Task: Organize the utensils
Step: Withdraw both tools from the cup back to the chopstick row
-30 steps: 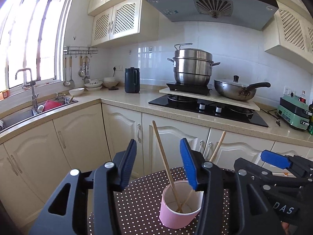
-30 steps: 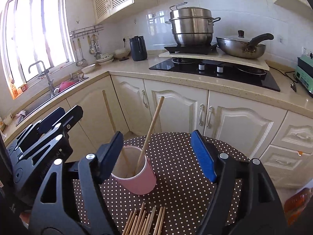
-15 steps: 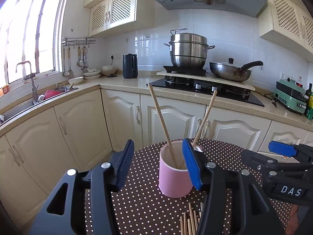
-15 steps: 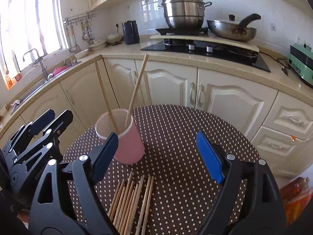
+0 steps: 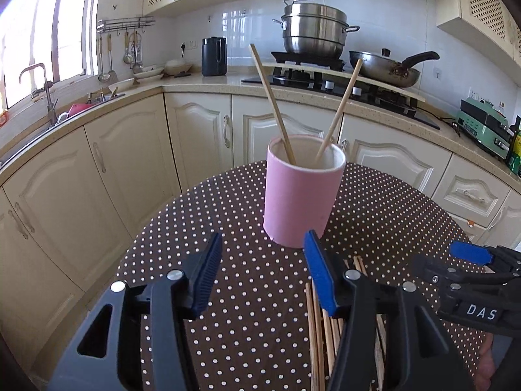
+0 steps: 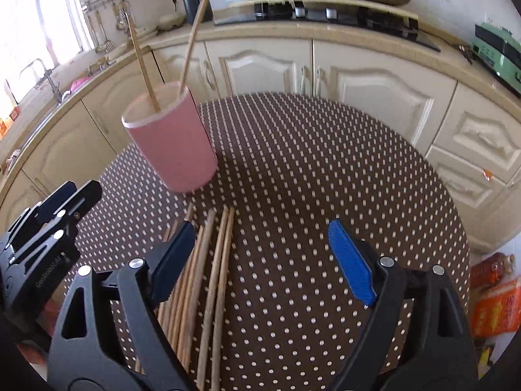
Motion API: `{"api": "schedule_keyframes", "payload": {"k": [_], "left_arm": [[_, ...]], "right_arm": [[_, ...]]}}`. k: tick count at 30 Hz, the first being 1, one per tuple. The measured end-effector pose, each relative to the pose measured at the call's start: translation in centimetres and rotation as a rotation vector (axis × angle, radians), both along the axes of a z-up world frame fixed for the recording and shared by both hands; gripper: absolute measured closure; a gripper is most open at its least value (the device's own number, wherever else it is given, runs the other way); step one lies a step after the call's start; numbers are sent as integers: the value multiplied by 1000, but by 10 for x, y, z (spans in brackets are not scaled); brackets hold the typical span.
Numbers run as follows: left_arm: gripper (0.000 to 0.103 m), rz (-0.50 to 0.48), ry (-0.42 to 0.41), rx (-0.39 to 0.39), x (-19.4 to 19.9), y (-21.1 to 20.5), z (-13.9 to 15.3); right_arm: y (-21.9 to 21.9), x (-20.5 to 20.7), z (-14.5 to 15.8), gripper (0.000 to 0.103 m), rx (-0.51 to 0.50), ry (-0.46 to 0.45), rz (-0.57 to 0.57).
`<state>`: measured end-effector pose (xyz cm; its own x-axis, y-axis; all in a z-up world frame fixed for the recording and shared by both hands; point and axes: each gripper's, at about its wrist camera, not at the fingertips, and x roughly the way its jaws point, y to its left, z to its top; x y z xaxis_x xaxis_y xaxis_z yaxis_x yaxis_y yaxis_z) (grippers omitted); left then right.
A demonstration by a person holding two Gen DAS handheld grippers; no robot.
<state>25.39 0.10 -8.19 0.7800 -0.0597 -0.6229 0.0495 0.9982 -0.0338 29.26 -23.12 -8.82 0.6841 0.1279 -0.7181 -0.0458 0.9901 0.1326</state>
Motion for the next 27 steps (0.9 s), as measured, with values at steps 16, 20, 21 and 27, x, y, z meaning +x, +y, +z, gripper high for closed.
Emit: {"api": "schedule_keyframes", "payload": {"k": [16, 20, 21, 27], "left_arm": [[51, -2, 181, -13, -21, 9, -58], [51, -8, 205, -27, -27, 11, -64], [51, -11, 208, -30, -29, 11, -64], [51, -18, 205, -30, -37, 11, -64]], "right_arm": [[-1, -16, -59, 20, -23, 115, -31], [4, -25, -65, 19, -43, 110, -34], [6, -27, -66, 19, -47, 111, -36], [13, -37, -71, 17, -48, 108, -47]]}}
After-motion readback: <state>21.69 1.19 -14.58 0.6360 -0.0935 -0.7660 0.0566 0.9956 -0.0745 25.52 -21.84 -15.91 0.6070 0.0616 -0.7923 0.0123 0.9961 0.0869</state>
